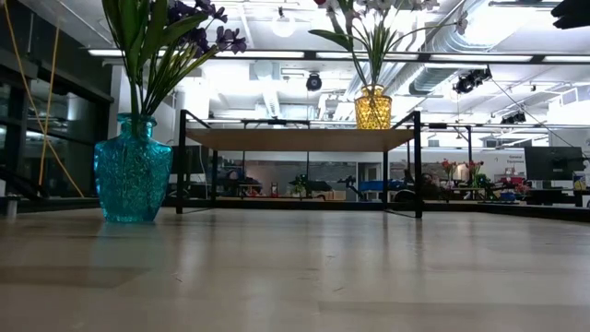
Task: Pick and place flowers into a vace then onto a shelf
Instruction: Put the blue vase on the shelf
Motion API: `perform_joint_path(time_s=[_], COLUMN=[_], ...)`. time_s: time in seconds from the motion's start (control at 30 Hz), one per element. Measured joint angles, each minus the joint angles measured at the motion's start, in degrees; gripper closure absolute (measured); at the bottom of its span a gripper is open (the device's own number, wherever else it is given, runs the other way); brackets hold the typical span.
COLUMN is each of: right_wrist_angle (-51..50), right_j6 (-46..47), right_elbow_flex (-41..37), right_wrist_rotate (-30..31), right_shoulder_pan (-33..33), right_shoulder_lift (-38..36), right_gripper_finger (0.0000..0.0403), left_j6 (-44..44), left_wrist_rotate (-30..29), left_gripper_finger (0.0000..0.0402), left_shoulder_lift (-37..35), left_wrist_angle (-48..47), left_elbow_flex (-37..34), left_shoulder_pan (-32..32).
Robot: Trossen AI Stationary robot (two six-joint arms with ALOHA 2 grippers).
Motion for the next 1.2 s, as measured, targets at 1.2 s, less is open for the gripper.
perform_joint_path(time_s=[1.2], right_wrist_angle=[9.1], right_j6=[10.9], right_elbow_flex=[0.0], right_wrist_rotate=[7.5], right_shoulder_pan=[0.0], right_shoulder_lift=[0.0], right_gripper_finger=[0.0304], left_j6=[-54.5], left_wrist_rotate=[4.7], left_gripper_finger=[0.0011], left_shoulder_lift=[0.1], left_wrist_angle=[-17.2], left_elbow_flex=[-12.7], left_shoulder_pan=[-6.4])
